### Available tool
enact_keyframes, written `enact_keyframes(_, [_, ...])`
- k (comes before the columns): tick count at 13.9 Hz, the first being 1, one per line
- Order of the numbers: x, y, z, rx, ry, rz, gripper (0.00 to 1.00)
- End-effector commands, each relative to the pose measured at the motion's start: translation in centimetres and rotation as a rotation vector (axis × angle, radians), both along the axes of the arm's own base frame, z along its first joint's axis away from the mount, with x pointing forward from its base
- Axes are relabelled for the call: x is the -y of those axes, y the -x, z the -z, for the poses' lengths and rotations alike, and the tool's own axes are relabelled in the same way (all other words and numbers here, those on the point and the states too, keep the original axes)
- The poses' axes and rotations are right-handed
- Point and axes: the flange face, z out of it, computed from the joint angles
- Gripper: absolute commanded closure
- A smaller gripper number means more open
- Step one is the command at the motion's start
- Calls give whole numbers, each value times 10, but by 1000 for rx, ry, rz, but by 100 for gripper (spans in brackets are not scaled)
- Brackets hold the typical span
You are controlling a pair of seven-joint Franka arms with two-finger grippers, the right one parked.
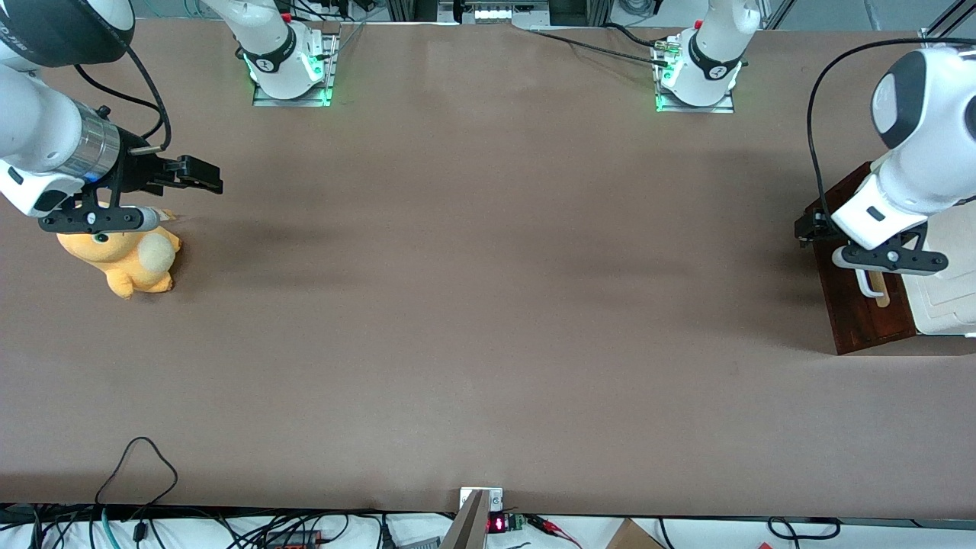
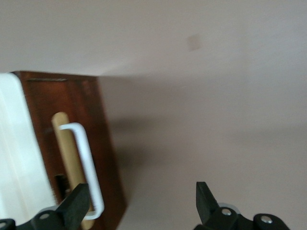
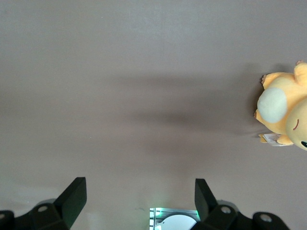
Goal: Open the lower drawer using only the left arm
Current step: 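Move the left gripper down toward the white handle of the lower drawer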
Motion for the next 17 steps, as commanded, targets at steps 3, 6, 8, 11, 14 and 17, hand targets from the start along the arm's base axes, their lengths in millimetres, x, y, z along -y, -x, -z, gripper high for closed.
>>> enact_keyframes(3, [1, 2, 71, -53, -256, -61, 3])
enact_keyframes(6, [4, 1, 126, -109, -339, -82, 3])
enact_keyframes(8, [20, 6, 164, -155, -515, -27, 5])
enact_keyframes(11, [35, 10, 177, -158, -700, 35, 5])
enact_keyframes(14, [39, 12, 185, -165, -847, 90, 4])
enact_keyframes(17, [30, 12, 190, -168, -919, 99, 4])
